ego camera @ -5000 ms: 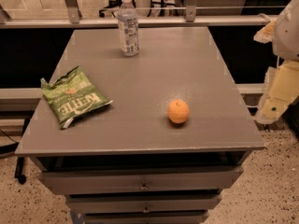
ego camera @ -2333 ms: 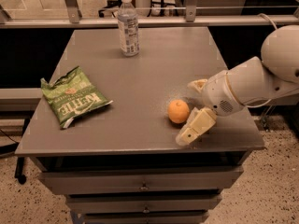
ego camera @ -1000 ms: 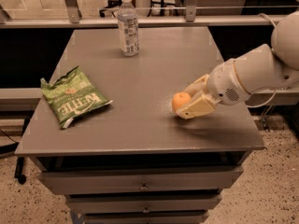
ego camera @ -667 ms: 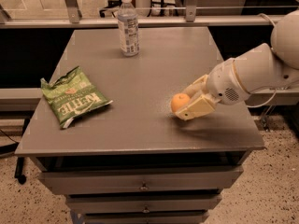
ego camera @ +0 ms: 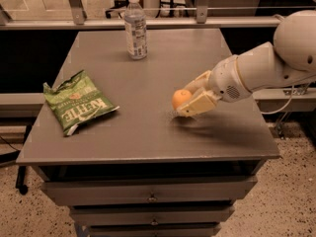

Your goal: Move orange near blue plastic bottle

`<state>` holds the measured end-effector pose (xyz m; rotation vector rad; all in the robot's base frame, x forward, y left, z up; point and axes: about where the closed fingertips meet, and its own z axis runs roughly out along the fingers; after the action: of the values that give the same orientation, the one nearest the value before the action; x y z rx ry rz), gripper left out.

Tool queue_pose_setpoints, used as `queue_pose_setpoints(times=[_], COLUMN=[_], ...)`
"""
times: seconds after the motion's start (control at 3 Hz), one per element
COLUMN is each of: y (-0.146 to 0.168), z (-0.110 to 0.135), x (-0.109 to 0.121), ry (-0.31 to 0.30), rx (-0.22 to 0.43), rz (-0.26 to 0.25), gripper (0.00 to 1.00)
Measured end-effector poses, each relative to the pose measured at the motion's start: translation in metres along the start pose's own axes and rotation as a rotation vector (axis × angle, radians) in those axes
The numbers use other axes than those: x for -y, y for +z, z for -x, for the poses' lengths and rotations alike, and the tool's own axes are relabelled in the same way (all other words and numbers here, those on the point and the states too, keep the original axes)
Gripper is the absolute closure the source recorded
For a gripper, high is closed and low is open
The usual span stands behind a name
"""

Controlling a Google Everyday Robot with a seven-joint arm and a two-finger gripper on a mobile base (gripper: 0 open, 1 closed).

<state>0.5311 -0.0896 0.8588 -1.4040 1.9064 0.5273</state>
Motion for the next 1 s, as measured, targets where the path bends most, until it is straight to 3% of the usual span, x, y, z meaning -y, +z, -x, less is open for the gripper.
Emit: queue_pose_setpoints(times=[0.67, 1.0], y=[0.039, 0.053], z=[0.048, 0.07], x=[0.117, 0.172], ry=[-0.089, -0.096], rx=[0.166, 0.261], rz=[-0.125, -0.192], gripper=[1.0, 1.0])
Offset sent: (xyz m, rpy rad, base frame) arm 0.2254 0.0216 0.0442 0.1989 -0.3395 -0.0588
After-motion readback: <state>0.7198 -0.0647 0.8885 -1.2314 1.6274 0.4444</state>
